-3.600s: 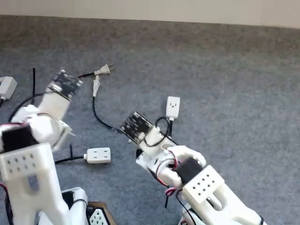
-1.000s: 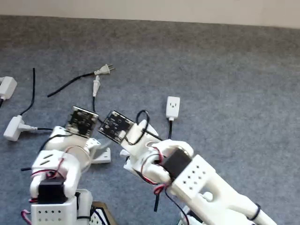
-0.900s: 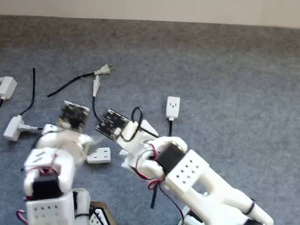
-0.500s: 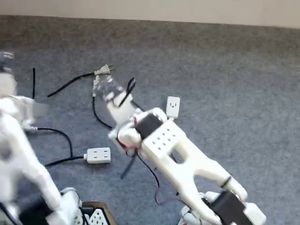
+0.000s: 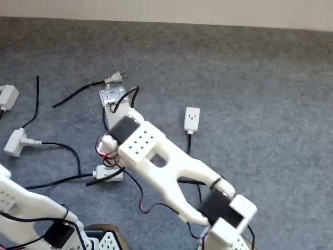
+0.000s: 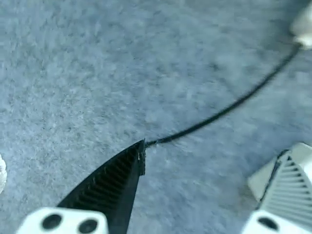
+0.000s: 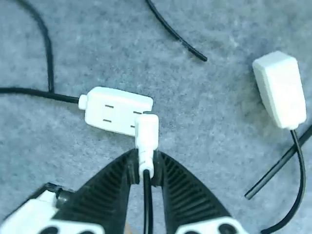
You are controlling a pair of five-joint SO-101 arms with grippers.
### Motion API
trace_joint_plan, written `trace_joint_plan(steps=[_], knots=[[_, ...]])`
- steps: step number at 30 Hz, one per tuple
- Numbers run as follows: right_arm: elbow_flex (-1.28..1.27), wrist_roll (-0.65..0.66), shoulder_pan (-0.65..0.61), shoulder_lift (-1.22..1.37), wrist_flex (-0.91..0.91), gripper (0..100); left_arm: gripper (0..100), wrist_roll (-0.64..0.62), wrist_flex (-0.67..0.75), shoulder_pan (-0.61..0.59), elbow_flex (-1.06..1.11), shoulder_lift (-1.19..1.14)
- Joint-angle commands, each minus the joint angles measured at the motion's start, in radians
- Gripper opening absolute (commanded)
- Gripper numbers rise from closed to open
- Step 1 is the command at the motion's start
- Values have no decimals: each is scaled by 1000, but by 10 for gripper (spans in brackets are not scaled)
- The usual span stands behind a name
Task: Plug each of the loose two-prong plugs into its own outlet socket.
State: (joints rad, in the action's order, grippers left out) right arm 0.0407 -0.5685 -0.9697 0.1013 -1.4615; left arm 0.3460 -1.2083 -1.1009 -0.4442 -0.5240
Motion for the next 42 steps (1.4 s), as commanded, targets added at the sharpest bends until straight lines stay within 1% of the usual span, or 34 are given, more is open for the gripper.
trace_joint_plan(steps=[1,6,12,16,24,32,42], knots=[[199,-117,-5,62,-108,6,396,3,3,-48,-159,-107],[384,-127,-7,170,-208,6,396,3,3,-61,-246,-188],[407,-176,-21,292,-220,6,396,2,3,-64,-295,-220],[407,-176,-48,298,-223,5,396,2,9,-65,-295,-222],[410,-176,-59,297,-220,5,396,2,26,-65,-291,-223],[562,-176,-58,298,-295,5,396,2,26,-65,-291,-223],[504,-176,-79,306,-291,5,396,2,26,-62,-294,-223]])
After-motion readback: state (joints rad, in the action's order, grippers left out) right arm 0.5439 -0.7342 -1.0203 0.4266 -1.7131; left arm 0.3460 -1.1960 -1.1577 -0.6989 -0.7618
